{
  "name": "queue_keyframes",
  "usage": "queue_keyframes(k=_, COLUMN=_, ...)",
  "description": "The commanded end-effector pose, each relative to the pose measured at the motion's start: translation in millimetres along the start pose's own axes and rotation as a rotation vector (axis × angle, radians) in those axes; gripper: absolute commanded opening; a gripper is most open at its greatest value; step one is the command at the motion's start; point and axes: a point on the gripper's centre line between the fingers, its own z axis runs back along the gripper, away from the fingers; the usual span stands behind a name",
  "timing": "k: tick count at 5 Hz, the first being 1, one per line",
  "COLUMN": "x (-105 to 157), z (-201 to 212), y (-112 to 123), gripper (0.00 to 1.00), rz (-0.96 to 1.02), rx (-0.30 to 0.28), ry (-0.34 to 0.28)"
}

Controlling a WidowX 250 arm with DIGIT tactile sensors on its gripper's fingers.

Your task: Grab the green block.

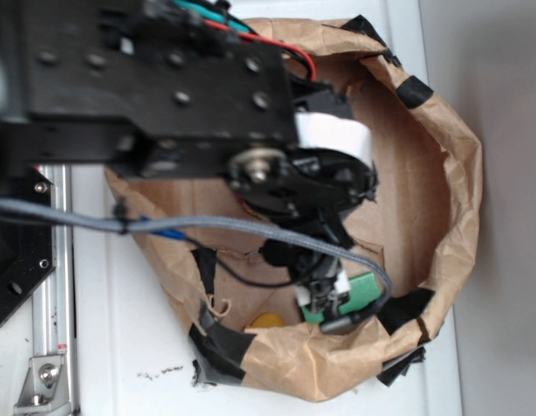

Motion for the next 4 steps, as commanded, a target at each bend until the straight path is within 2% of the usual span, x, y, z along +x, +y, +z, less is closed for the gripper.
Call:
queue_keyframes(k=1, x=19, z=-20, y=-25, gripper=1.0, rz=-0.042, rx=-0.021, ry=-0.024)
queue_keyframes(k=2, x=23, z=-37, y=-34, gripper=1.0, rz=-0.06, rx=-0.018, ry=-0.016)
queue_keyframes(k=3, x=28, z=-41, y=-53, gripper=1.0, rz=-0.084, rx=-0.059, ry=-0.013)
queue_keyframes(k=4, x=21, z=-51, y=-67, gripper=1.0, rz=-0.122, rx=-0.045, ry=0.003)
